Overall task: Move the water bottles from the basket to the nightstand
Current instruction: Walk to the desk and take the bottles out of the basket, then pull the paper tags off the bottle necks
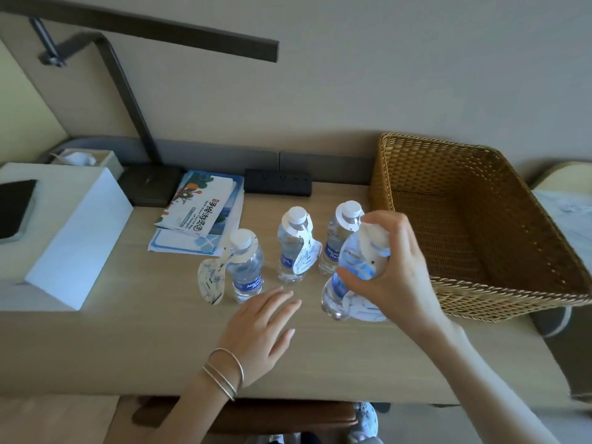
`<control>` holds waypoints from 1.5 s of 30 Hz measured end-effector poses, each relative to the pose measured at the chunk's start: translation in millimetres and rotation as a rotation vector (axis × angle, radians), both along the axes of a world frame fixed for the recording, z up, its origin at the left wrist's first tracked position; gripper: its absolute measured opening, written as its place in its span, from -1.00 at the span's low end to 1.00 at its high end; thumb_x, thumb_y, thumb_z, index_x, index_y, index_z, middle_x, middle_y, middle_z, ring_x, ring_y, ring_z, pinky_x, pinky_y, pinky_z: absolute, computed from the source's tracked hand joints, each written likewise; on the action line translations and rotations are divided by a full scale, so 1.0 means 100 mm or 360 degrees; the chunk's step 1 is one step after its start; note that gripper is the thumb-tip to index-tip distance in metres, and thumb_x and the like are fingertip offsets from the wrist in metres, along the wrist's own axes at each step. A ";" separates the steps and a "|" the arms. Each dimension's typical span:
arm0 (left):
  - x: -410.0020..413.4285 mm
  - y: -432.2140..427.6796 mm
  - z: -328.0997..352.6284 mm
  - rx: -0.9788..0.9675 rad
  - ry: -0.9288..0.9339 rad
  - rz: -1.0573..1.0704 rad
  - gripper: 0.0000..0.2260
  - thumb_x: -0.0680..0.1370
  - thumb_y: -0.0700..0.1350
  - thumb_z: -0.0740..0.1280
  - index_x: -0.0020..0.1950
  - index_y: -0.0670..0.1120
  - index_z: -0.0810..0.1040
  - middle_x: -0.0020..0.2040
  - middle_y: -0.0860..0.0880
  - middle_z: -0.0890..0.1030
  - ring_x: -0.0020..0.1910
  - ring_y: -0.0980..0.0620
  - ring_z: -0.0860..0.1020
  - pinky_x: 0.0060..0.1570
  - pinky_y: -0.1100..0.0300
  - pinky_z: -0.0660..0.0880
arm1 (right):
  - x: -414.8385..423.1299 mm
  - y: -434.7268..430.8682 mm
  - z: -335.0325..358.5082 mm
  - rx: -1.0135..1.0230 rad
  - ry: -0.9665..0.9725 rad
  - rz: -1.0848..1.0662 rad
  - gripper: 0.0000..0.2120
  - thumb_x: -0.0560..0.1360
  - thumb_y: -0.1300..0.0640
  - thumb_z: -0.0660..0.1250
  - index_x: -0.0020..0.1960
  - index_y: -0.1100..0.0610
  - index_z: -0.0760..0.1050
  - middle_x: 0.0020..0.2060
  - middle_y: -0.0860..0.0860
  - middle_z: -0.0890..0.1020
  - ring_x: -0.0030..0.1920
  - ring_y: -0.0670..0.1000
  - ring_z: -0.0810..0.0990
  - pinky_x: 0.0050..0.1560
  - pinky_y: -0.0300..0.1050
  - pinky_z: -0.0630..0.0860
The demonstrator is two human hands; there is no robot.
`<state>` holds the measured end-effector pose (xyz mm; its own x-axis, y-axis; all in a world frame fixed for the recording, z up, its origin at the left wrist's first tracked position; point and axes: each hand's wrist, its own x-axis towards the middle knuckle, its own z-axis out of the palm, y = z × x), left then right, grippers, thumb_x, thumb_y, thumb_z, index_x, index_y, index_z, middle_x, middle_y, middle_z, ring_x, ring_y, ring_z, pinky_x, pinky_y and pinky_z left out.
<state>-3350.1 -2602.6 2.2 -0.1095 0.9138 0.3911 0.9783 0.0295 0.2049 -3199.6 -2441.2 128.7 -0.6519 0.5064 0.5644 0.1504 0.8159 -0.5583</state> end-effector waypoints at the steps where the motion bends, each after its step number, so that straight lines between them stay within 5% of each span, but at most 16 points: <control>1: -0.02 -0.03 -0.04 -0.0006 0.0002 0.0009 -0.65 0.54 0.01 0.18 0.26 -0.07 0.52 0.24 -0.02 0.54 0.27 0.00 0.45 0.21 0.11 0.36 | -0.05 -0.02 -0.13 -0.0057 -0.0009 0.0009 -0.33 0.20 0.24 0.57 0.18 0.05 0.28 0.08 -0.02 0.38 0.06 -0.22 0.34 0.01 -0.54 0.29; 5: -0.08 -0.13 -0.35 -0.0105 -0.0009 0.0036 -0.64 0.51 0.01 0.18 0.25 -0.07 0.52 0.22 -0.03 0.54 0.22 -0.02 0.47 0.17 0.07 0.42 | -0.20 -0.09 -0.64 -0.0185 -0.0111 0.0061 -0.29 0.22 0.30 0.56 0.20 0.02 0.25 0.12 -0.08 0.34 0.11 -0.36 0.29 0.03 -0.54 0.28; 9: -0.07 -0.20 -0.68 -0.0241 -0.0042 0.0066 -0.63 0.47 0.04 0.18 0.21 -0.04 0.54 0.19 -0.02 0.56 0.16 -0.02 0.47 0.14 0.11 0.45 | -0.33 -0.16 -1.02 -0.0165 -0.0170 0.0155 -0.32 0.22 0.32 0.54 0.19 0.08 0.25 0.13 -0.08 0.32 0.09 -0.09 0.36 0.02 -0.51 0.29; 16: -0.09 -0.21 -0.99 -0.0441 -0.0053 0.0115 -0.60 0.44 0.09 0.14 0.17 -0.01 0.57 0.19 -0.02 0.56 0.17 0.00 0.42 0.06 0.12 0.53 | -0.59 -0.18 -1.17 -0.0065 -0.0183 0.0152 -0.34 0.23 0.25 0.55 0.19 0.13 0.26 0.14 0.03 0.35 0.08 0.05 0.39 0.04 -0.35 0.35; 20: -0.06 -0.20 -1.10 -0.0548 -0.0106 0.0139 -0.59 0.41 0.11 0.14 0.13 0.02 0.60 0.20 -0.01 0.56 0.15 0.01 0.49 0.07 0.15 0.52 | -0.61 -0.17 -1.11 -0.0064 -0.0312 0.0126 -0.24 0.27 -0.07 0.51 0.31 0.06 0.19 0.28 0.08 0.32 0.18 0.08 0.40 -0.11 -0.13 0.50; 23: -0.06 -0.26 -1.24 -0.0530 -0.0127 0.0143 -0.59 0.35 0.10 0.37 0.15 0.01 0.57 0.26 -0.03 0.48 0.21 0.00 0.43 0.09 0.08 0.53 | -0.50 -0.17 -1.03 -0.0194 -0.0283 0.0244 -0.26 0.40 -0.26 0.31 0.42 0.03 0.10 0.38 0.03 0.22 0.37 0.02 0.28 0.22 -0.23 0.35; 25: -0.04 -0.31 -1.34 -0.0511 -0.0152 0.0129 -0.53 0.33 0.07 0.42 0.22 -0.01 0.50 0.31 -0.05 0.44 0.27 -0.01 0.36 0.22 0.06 0.43 | -0.36 -0.18 -1.01 -0.0346 -0.0203 0.0229 -0.32 0.47 -0.18 0.28 0.45 0.05 0.08 0.39 0.04 0.23 0.42 -0.03 0.21 0.34 -0.32 0.19; 27: -0.01 -0.33 -1.36 -0.0463 -0.0139 0.0153 -0.57 0.41 0.06 0.25 0.26 -0.02 0.42 0.35 -0.05 0.37 0.31 -0.02 0.32 0.29 0.06 0.25 | -0.21 -0.20 -1.04 -0.0537 -0.0125 0.0096 -0.39 0.49 -0.08 0.31 0.43 0.03 0.14 0.32 0.01 0.33 0.35 -0.07 0.33 0.31 -0.27 0.27; 31: 0.05 -0.33 -1.37 -0.0502 -0.0172 0.0217 -0.58 0.46 0.05 0.11 0.28 -0.03 0.37 0.38 -0.06 0.33 0.35 -0.04 0.30 0.28 0.05 0.21 | -0.05 -0.26 -1.18 -0.0911 -0.0215 -0.0033 -0.45 0.43 0.05 0.42 0.29 -0.21 0.22 0.22 -0.16 0.41 0.18 -0.20 0.45 0.16 -0.13 0.47; 38: 0.02 -0.36 -1.44 -0.0563 -0.0179 0.0184 -0.57 0.50 0.05 0.12 0.35 -0.05 0.35 0.42 -0.08 0.34 0.41 -0.05 0.25 0.31 0.02 0.18 | -0.22 -0.21 -1.16 -0.0979 -0.0192 0.0002 -0.26 0.38 0.09 0.49 0.40 -0.17 0.16 0.32 -0.18 0.39 0.31 -0.22 0.33 0.21 -0.30 0.35; 45: 0.03 -0.38 -1.45 -0.0615 -0.0147 0.0199 -0.55 0.53 0.06 0.10 0.38 -0.05 0.36 0.46 -0.08 0.32 0.44 -0.04 0.21 0.35 0.03 0.15 | -0.40 -0.24 -1.19 -0.0949 -0.0139 0.0012 -0.43 0.39 0.12 0.48 0.31 -0.12 0.32 0.18 -0.13 0.47 0.20 -0.22 0.43 0.15 -0.41 0.39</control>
<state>-3347.3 -2641.0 -142.6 -0.2476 0.9688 0.0052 0.9403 0.2390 0.2424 -3239.2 -2465.1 9.7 -0.6877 0.7145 0.1285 0.2120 0.3669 -0.9058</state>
